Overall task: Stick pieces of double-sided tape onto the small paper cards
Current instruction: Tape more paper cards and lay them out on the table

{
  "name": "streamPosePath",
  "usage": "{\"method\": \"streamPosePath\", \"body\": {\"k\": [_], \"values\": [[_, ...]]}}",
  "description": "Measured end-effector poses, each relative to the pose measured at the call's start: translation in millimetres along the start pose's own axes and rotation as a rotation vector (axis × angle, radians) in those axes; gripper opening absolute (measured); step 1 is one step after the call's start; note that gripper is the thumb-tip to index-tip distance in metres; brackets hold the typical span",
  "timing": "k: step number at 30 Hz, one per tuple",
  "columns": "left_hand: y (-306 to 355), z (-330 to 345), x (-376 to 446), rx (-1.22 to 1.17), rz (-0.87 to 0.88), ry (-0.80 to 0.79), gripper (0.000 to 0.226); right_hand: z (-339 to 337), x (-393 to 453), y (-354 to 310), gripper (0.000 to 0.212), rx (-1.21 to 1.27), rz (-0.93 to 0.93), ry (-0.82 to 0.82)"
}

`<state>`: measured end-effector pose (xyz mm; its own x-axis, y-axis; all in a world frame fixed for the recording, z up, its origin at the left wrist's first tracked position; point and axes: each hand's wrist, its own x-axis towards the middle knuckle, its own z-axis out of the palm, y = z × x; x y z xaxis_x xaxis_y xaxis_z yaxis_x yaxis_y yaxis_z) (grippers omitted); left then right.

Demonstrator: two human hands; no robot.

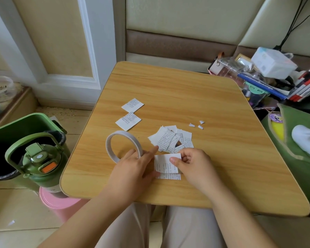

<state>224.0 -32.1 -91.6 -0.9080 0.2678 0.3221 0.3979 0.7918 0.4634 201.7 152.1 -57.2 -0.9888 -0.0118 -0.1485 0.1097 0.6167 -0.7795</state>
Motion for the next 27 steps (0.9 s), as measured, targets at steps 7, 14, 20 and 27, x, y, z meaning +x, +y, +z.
{"method": "streamPosePath", "body": {"k": [7, 14, 20, 27], "values": [[2.0, 2.0, -1.7, 0.034, 0.046, 0.015, 0.058, -6.3, -11.5, -0.3, 0.039, -0.040, 0.033, -0.013], [3.5, -4.5, -0.8, -0.076, -0.003, 0.034, 0.046, 7.6, -16.6, -4.5, 0.041, -0.127, -0.013, 0.103], [15.9, -8.2, 9.7, 0.004, -0.115, -0.059, 0.044, 11.6, -16.2, -4.7, 0.040, -0.179, -0.031, 0.133], [13.0, 0.8, 9.4, 0.220, -0.073, -0.129, 0.058, 19.8, -21.7, 0.0, 0.028, -0.178, -0.110, 0.210]]}}
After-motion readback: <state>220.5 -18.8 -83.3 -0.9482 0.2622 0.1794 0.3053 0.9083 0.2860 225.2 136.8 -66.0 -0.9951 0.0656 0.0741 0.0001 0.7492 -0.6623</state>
